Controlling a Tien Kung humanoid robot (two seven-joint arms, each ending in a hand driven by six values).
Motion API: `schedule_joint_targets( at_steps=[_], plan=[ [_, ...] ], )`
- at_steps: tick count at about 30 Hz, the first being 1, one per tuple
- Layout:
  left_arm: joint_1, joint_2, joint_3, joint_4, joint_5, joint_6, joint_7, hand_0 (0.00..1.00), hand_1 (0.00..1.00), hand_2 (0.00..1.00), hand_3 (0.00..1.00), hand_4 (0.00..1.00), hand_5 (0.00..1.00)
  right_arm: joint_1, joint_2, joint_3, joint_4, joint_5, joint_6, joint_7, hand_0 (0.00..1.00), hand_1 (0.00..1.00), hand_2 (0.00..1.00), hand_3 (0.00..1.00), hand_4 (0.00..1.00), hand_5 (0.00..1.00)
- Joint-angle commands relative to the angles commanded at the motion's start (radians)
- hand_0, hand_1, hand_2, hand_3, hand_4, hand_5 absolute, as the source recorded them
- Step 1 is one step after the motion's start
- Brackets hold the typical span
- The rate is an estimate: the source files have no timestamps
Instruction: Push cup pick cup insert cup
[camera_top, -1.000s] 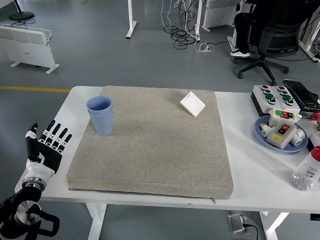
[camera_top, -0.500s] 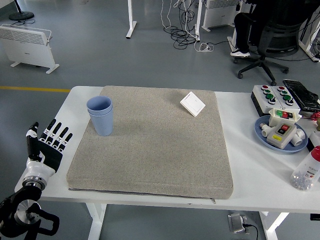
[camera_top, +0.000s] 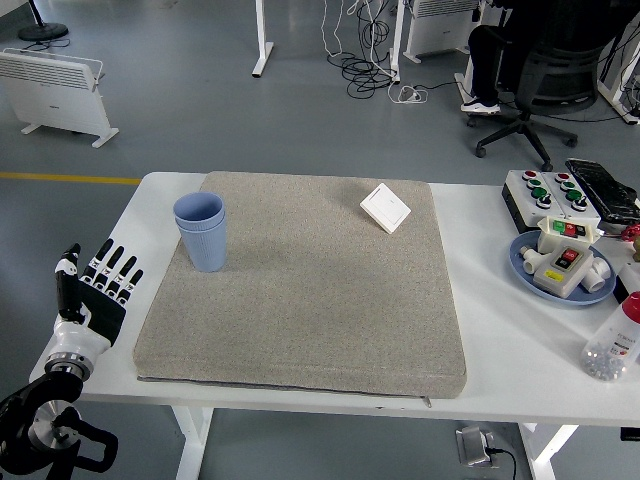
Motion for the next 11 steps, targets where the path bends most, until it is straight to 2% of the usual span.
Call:
schedule_joint_targets(
  at_steps=[11],
  plan=[
    [-0.001,0.0,-0.003,0.001,0.003,-0.016,0.004,0.954,0.944,0.998,0.963,0.61,0.998,0.001,0.0,0.002,0.0,-0.002,0.0,0.001,0.759,0.655,0.675,0.563,0.096,0.464]
  ],
)
